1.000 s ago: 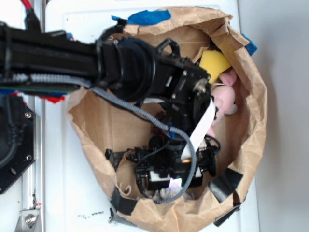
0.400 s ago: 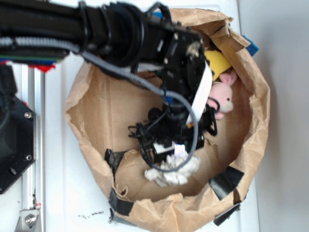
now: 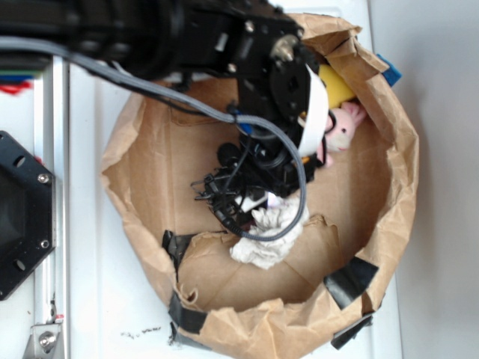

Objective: Grab the white paper.

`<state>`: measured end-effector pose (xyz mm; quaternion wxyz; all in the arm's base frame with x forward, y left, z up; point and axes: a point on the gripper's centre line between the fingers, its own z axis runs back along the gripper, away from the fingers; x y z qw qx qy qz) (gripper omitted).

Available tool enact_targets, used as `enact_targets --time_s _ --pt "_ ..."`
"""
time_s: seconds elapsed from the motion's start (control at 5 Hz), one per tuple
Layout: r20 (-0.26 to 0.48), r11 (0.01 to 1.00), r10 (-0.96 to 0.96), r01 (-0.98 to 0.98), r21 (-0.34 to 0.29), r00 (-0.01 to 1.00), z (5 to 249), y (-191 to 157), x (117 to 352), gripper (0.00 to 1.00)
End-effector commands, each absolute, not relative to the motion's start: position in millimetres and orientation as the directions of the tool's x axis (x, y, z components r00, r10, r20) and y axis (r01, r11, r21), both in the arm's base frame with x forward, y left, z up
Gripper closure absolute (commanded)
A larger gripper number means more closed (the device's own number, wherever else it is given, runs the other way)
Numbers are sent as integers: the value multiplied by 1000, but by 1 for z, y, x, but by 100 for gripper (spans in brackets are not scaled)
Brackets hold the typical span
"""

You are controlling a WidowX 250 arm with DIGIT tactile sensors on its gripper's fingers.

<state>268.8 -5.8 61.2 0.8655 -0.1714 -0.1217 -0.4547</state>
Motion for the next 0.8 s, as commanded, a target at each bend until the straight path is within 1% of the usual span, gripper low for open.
enact_targets --time_s 0.0,0.2,0.4,0.6 --pt "92 805 -578 585 -96 811 108 -17 254 100" --pt "17 891 -451 451 -45 892 119 -16 252 100" --pt "-36 952 -306 307 7 951 126 -10 254 100" --pt "-32 980 -184 186 70 982 135 -6 256 100"
